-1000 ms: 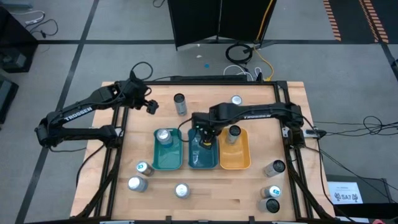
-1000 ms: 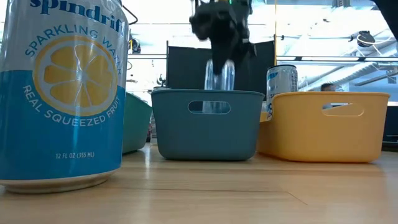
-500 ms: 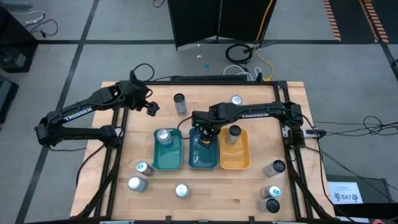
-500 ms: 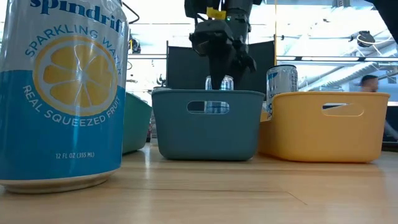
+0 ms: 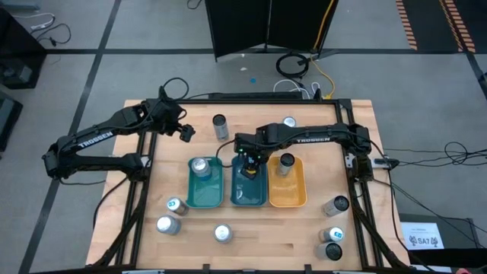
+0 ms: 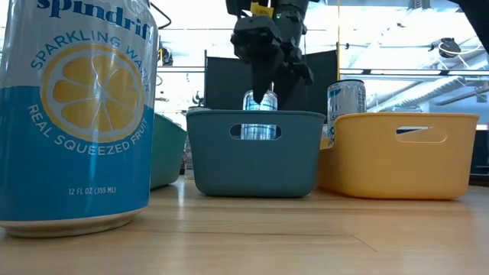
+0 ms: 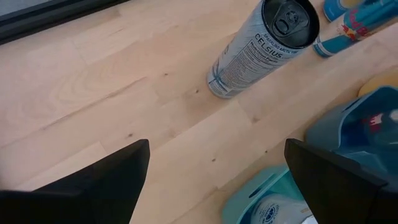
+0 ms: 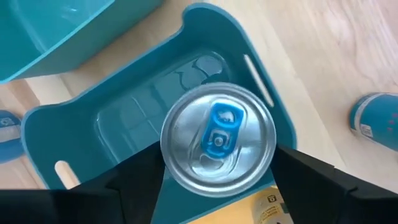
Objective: Sort soda cans
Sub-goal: Put the blue soda can into the blue bin
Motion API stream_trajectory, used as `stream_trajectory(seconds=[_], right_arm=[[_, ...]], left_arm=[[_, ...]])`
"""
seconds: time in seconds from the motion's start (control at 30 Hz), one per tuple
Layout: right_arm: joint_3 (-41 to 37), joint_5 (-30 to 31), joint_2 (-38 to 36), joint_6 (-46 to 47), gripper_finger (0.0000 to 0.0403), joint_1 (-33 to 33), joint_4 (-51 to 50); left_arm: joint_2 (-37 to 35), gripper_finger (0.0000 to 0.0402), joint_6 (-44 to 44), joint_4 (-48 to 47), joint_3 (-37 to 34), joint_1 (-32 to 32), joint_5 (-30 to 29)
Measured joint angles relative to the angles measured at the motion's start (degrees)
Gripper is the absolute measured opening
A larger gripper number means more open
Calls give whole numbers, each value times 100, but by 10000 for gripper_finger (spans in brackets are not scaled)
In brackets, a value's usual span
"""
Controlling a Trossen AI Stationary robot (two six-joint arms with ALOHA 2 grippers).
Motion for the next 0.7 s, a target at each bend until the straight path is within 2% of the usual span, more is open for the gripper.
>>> stream_trajectory(seconds=[0.47,0.7], right_arm=[[99,-44,-289,411,315,-28,-239],[605,78,-557,267,316,-44,-519]], left_arm=[[0,382,46,15,0,0,-1],[0,382,46,27,0,-1,-1]])
